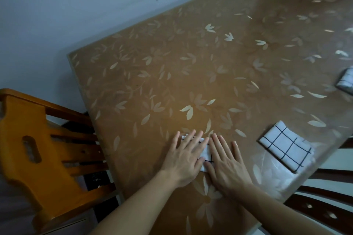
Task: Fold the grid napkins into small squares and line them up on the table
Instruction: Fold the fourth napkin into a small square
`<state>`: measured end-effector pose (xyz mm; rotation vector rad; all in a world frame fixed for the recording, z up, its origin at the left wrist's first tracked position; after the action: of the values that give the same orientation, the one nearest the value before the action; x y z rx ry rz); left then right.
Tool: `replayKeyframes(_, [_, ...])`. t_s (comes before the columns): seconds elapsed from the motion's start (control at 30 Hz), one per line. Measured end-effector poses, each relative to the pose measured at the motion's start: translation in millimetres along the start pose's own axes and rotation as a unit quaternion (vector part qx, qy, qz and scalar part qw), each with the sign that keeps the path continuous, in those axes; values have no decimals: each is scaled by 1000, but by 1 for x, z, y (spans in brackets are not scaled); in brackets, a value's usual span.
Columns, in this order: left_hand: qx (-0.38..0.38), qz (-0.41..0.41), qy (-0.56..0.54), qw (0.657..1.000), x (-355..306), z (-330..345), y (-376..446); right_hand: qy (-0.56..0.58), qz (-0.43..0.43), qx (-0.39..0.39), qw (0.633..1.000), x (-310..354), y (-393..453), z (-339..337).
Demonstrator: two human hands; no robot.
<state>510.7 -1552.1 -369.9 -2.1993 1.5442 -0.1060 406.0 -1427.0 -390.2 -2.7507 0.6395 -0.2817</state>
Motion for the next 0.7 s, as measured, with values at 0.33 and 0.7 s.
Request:
replayKeyframes(0.33, [24, -21, 41, 999, 27, 6, -2, -12, 0, -1, 1000, -1, 0, -2])
replayKeyframes(0.7, [35, -37, 74, 996, 24, 1, -7, 121, 146, -9, 982, -4, -35, -30])
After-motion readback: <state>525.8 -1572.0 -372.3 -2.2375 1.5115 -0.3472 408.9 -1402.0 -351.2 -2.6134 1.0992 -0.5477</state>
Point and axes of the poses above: each hand's wrist, its own y-axis towards the middle knuckle, its own z-axis out of the palm, x = y × z, the point moved 2 cm from there along y, towards the middle knuckle, and after that the axes turned 9 degrees about x, right-handed, at the moved point
